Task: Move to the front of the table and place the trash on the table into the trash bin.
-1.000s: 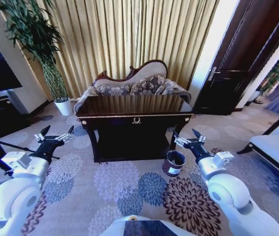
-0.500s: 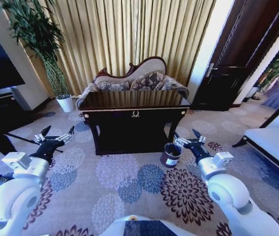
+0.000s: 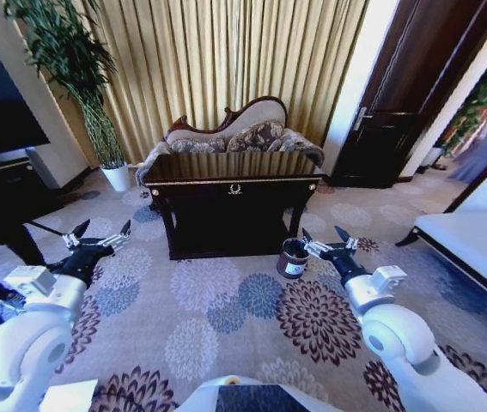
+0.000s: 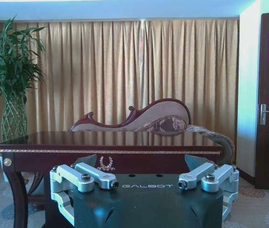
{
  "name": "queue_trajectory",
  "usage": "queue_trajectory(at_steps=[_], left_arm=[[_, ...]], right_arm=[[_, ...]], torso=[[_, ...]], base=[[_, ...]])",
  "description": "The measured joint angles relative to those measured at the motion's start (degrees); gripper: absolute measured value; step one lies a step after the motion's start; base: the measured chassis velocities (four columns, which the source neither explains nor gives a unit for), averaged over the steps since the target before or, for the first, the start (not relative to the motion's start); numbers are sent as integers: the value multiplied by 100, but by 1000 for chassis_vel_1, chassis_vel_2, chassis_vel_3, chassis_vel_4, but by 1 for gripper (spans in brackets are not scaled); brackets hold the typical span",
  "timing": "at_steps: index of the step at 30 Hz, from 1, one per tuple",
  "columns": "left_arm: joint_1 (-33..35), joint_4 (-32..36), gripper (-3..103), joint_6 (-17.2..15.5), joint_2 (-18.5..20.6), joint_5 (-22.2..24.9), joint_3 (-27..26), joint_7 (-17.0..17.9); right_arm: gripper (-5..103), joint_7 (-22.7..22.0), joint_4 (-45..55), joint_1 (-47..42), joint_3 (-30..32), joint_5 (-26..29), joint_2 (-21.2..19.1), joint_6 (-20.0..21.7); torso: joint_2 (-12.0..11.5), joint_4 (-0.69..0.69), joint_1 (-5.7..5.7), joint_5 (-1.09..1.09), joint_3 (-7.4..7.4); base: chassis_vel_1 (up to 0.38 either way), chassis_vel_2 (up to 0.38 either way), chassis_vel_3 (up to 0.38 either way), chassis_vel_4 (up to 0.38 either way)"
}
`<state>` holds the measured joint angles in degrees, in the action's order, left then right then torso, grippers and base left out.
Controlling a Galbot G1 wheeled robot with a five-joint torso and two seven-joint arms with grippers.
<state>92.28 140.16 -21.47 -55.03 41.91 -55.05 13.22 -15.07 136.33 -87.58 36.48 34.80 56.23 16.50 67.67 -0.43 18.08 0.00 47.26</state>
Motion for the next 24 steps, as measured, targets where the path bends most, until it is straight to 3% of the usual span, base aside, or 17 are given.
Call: queue_trajectory(at_steps=[12,20,24], left_arm=[[25,-6,100,77,-13,-8,-1,-26],[81,2,100,115,-119,-19,20,-29],[135,-22,100,364,-198,-19,34,-175]], right_arm=[[100,12,-30,11,-36,-33,-1,-24],[100,32,-134,-13,-145,-204,38,-181],[100,31,-108,-37,-188,-238,100,-183]], torso=[[2,0,-2,-2,-1],[-1,-1,2,3,1],[-1,1,2,-1,1]], base=[[192,-166,-179,158],[10,-42,-16,54],[0,0,0,0]])
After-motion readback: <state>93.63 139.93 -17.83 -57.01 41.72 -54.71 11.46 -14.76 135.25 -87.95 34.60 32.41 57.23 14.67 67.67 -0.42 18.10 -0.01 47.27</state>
